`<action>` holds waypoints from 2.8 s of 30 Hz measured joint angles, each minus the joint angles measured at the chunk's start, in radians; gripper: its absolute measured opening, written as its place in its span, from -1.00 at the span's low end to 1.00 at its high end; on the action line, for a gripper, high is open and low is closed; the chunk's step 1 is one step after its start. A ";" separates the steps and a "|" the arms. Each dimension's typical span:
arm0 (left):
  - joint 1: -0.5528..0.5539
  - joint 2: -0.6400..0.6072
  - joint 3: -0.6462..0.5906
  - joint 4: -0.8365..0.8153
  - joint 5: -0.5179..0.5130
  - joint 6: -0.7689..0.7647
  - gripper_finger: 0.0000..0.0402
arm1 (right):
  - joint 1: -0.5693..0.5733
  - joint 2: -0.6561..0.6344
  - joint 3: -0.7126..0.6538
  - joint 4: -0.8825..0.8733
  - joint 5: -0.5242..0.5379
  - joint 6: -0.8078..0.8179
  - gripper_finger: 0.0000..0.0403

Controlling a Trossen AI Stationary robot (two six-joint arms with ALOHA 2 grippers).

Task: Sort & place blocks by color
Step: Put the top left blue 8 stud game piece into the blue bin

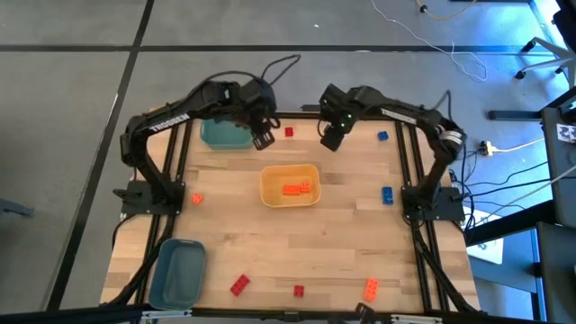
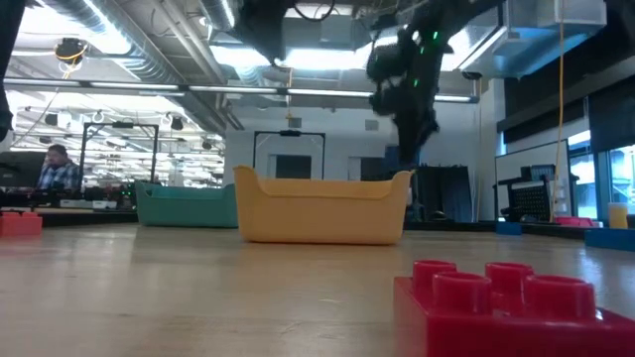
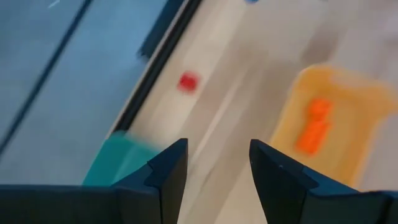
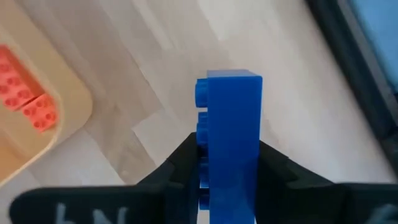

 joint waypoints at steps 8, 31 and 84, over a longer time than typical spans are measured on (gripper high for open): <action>0.044 0.000 -0.001 0.132 0.107 0.184 -0.18 | 0.141 -0.166 0.001 0.034 0.262 -0.040 -0.54; 0.040 0.015 -0.173 0.655 0.379 0.533 -0.18 | 0.364 -0.260 0.002 0.283 0.472 -0.208 -0.54; -0.017 0.066 -0.199 0.751 0.307 0.663 -0.55 | 0.399 -0.261 0.003 0.312 0.398 -0.202 -0.54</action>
